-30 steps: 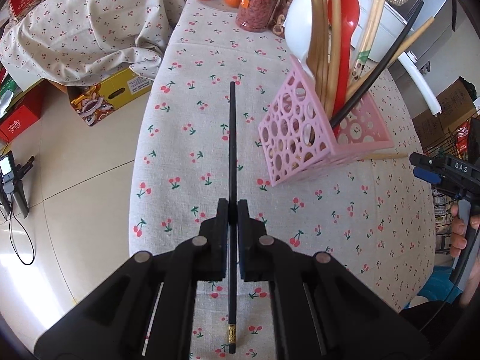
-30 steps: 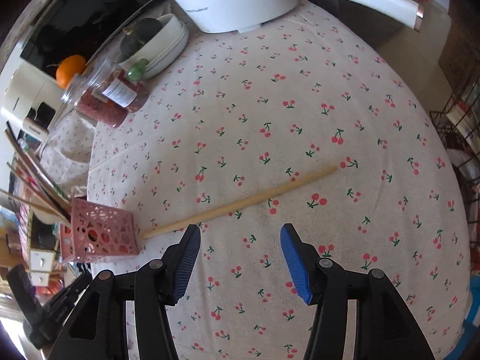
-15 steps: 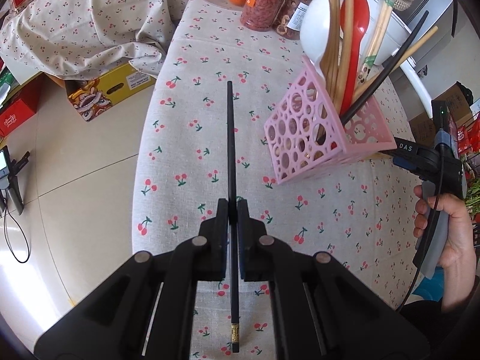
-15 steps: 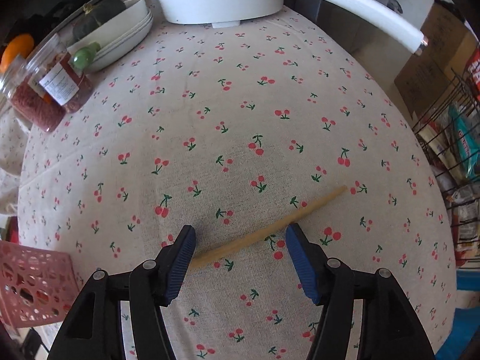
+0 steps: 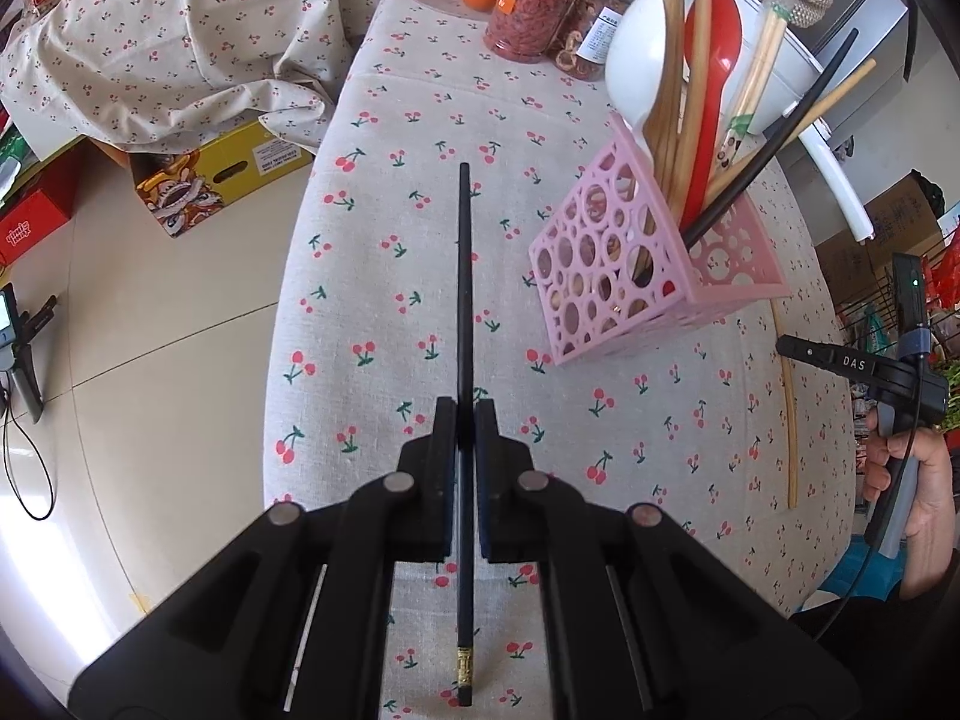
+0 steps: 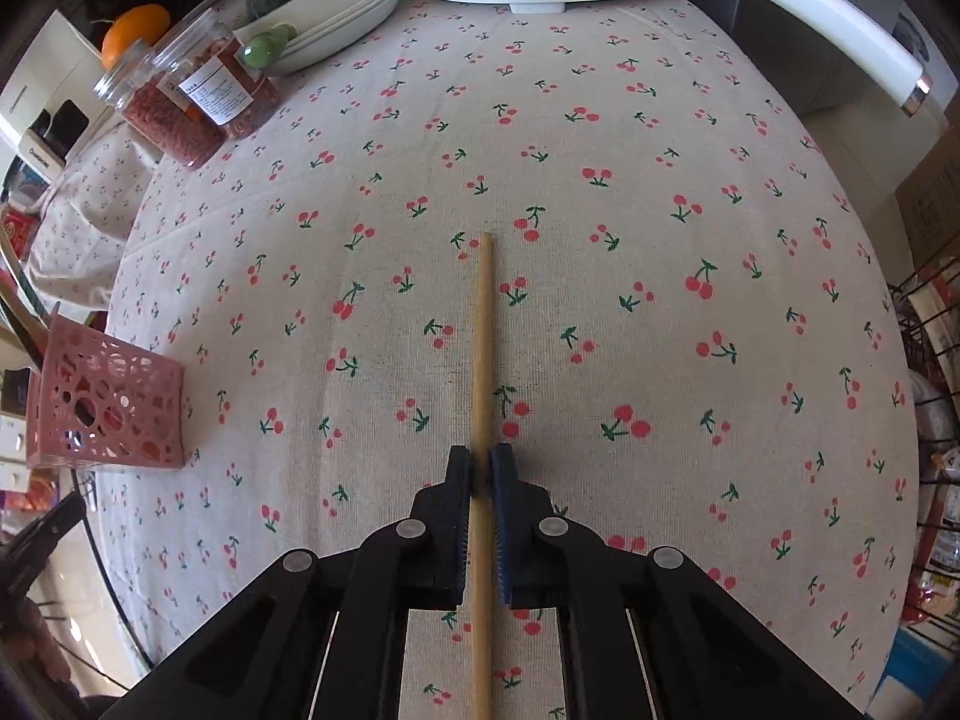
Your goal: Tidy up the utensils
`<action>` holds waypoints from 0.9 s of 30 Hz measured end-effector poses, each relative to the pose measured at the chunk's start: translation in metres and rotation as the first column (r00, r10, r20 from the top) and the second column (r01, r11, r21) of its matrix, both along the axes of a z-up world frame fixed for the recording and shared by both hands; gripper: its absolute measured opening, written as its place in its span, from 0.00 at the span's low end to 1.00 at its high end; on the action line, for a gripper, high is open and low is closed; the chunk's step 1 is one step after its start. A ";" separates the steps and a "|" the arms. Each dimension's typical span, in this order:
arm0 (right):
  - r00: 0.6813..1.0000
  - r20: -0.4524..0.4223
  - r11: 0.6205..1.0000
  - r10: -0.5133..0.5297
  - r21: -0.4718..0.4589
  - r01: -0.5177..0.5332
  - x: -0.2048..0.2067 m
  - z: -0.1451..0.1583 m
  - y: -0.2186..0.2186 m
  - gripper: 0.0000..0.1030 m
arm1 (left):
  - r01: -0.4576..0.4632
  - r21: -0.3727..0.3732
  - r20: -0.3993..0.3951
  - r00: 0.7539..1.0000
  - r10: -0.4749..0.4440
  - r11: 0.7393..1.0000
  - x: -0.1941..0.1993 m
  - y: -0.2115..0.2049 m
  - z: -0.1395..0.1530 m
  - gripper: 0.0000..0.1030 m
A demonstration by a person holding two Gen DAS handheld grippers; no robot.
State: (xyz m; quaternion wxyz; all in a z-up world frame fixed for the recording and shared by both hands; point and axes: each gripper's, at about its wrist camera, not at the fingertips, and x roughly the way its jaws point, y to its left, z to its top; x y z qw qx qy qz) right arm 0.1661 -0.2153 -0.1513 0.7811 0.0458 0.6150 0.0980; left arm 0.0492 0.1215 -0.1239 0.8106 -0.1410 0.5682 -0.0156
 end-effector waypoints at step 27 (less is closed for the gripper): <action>0.810 0.576 0.953 0.110 0.171 -0.251 -0.070 0.115 0.022 0.07 | -0.117 -0.022 0.538 0.836 0.111 0.993 -0.057 0.025 0.110 0.06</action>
